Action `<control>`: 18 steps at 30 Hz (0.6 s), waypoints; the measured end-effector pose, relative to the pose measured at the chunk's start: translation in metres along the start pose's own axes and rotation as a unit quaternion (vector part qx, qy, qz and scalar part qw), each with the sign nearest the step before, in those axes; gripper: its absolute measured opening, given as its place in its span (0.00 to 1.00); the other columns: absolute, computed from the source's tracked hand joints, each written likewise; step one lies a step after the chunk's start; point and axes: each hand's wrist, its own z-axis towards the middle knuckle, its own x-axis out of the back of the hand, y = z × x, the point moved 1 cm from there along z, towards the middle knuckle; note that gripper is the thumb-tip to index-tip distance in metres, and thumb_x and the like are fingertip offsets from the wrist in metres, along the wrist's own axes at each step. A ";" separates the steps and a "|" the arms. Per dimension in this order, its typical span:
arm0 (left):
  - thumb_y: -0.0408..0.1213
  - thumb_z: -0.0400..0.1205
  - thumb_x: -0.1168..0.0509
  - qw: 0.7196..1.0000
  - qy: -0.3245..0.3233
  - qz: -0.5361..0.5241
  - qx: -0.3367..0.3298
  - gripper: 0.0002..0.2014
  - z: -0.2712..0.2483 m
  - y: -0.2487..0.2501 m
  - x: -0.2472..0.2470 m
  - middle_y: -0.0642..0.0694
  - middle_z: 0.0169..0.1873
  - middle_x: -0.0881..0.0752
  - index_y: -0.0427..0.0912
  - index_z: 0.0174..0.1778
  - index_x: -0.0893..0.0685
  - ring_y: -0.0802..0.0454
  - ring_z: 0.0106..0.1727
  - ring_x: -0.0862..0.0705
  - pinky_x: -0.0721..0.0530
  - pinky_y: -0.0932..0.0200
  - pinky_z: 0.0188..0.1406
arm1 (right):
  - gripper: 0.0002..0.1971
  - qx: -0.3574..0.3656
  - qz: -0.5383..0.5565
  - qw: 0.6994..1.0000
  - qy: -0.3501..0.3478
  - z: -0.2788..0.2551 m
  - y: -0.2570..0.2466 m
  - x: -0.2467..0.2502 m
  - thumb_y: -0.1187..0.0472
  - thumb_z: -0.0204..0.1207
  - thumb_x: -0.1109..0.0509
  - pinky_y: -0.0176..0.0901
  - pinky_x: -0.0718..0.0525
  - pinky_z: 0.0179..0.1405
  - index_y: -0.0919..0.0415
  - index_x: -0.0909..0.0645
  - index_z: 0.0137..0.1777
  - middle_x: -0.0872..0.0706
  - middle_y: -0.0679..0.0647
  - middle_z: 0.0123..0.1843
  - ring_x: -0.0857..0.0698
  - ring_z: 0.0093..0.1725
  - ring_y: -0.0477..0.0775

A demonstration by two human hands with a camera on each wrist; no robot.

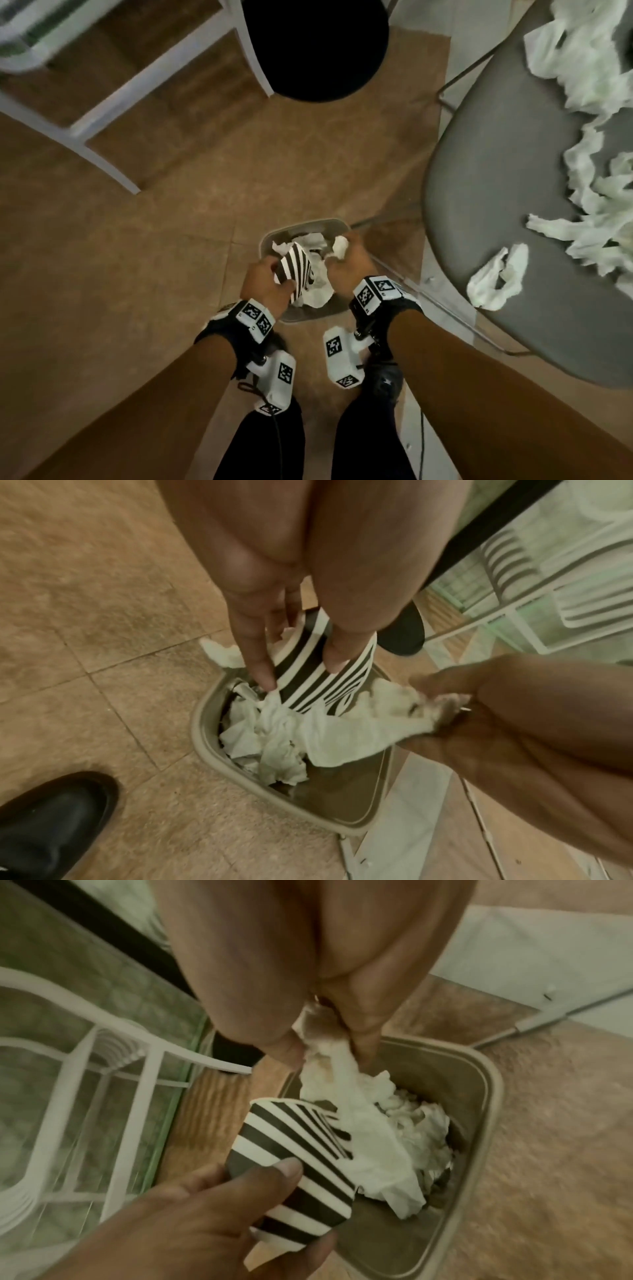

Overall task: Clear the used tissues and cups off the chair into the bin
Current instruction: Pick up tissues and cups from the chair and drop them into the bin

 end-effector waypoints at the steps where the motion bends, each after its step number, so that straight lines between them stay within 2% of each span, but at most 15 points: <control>1: 0.30 0.77 0.28 1.000 -0.005 0.006 -0.007 0.18 0.004 -0.001 -0.005 0.46 0.51 0.13 0.38 0.64 0.17 0.49 0.49 0.15 0.21 0.60 0.48 | 0.11 -0.011 0.026 1.000 -0.004 0.006 0.004 -0.005 0.59 0.75 0.33 0.54 0.18 0.56 0.54 0.29 0.55 0.21 0.46 0.47 0.20 0.49 0.54; 3: 0.35 0.76 0.27 0.999 -0.019 0.014 -0.022 0.21 0.010 -0.002 -0.013 0.45 0.57 0.12 0.42 0.66 0.18 0.46 0.55 0.14 0.16 0.56 0.54 | 0.24 -0.067 0.090 0.994 -0.008 0.020 0.016 -0.012 0.42 0.71 0.29 0.53 0.17 0.62 0.48 0.23 0.65 0.15 0.47 0.55 0.15 0.56 0.55; 4: 0.38 0.75 0.28 0.999 -0.028 0.020 -0.032 0.23 0.013 0.001 -0.015 0.45 0.59 0.12 0.45 0.67 0.18 0.45 0.59 0.14 0.15 0.53 0.58 | 0.30 -0.095 0.117 0.989 -0.006 0.026 0.019 -0.013 0.33 0.65 0.31 0.56 0.18 0.65 0.44 0.20 0.66 0.13 0.48 0.59 0.14 0.60 0.58; 5: 0.41 0.74 0.30 0.998 -0.035 0.032 -0.040 0.24 0.015 0.001 -0.015 0.45 0.61 0.13 0.47 0.68 0.19 0.44 0.61 0.14 0.15 0.51 0.61 | 0.34 -0.115 0.138 0.984 -0.014 0.025 0.020 -0.011 0.27 0.61 0.34 0.58 0.19 0.67 0.44 0.17 0.64 0.12 0.49 0.61 0.14 0.62 0.60; 6: 0.42 0.75 0.31 0.997 -0.038 0.048 -0.040 0.25 0.016 0.005 -0.013 0.46 0.64 0.14 0.49 0.71 0.20 0.44 0.64 0.15 0.16 0.51 0.63 | 0.34 -0.129 0.149 0.980 -0.014 0.024 0.022 -0.008 0.26 0.62 0.36 0.58 0.20 0.68 0.45 0.15 0.62 0.12 0.50 0.61 0.15 0.63 0.60; 8: 0.40 0.79 0.33 0.996 -0.030 0.080 -0.036 0.26 0.018 0.019 -0.007 0.46 0.69 0.17 0.50 0.76 0.23 0.44 0.68 0.18 0.20 0.56 0.65 | 0.28 -0.142 0.131 0.981 -0.009 0.006 0.011 0.010 0.30 0.72 0.39 0.56 0.23 0.69 0.48 0.15 0.60 0.15 0.50 0.57 0.17 0.61 0.57; 10: 0.36 0.81 0.34 0.993 -0.013 0.098 -0.063 0.23 0.015 0.043 0.000 0.46 0.68 0.17 0.48 0.74 0.22 0.46 0.67 0.18 0.23 0.62 0.59 | 0.19 -0.119 0.140 0.983 -0.001 -0.010 0.004 0.027 0.37 0.78 0.39 0.56 0.23 0.70 0.48 0.16 0.56 0.14 0.51 0.57 0.17 0.61 0.57; 12: 0.33 0.81 0.35 0.985 -0.012 0.111 -0.134 0.21 0.008 0.072 0.008 0.46 0.67 0.17 0.48 0.71 0.22 0.46 0.65 0.17 0.23 0.62 0.59 | 0.23 -0.083 0.159 0.984 -0.009 -0.022 -0.008 0.040 0.33 0.73 0.37 0.58 0.23 0.72 0.48 0.14 0.55 0.11 0.52 0.61 0.15 0.63 0.57; 14: 0.32 0.81 0.37 0.967 -0.029 0.143 -0.207 0.21 -0.003 0.104 0.014 0.48 0.67 0.18 0.50 0.70 0.23 0.46 0.65 0.18 0.18 0.52 0.64 | 0.31 -0.070 0.179 0.981 0.007 -0.029 -0.013 0.055 0.28 0.65 0.35 0.63 0.23 0.73 0.48 0.14 0.59 0.11 0.50 0.63 0.15 0.65 0.55; 16: 0.30 0.81 0.38 0.953 -0.052 0.167 -0.248 0.22 -0.015 0.136 0.017 0.46 0.68 0.19 0.49 0.71 0.24 0.45 0.66 0.19 0.18 0.48 0.64 | 0.27 -0.042 0.198 0.979 0.021 -0.042 -0.028 0.075 0.31 0.69 0.34 0.63 0.22 0.73 0.50 0.14 0.56 0.12 0.50 0.63 0.15 0.65 0.54; 18: 0.28 0.79 0.40 0.944 -0.069 0.156 -0.281 0.23 -0.026 0.167 0.020 0.45 0.67 0.20 0.48 0.71 0.24 0.45 0.65 0.18 0.18 0.47 0.64 | 0.20 -0.020 0.244 0.969 0.042 -0.060 -0.052 0.099 0.36 0.69 0.32 0.62 0.19 0.70 0.49 0.13 0.51 0.10 0.51 0.58 0.13 0.61 0.54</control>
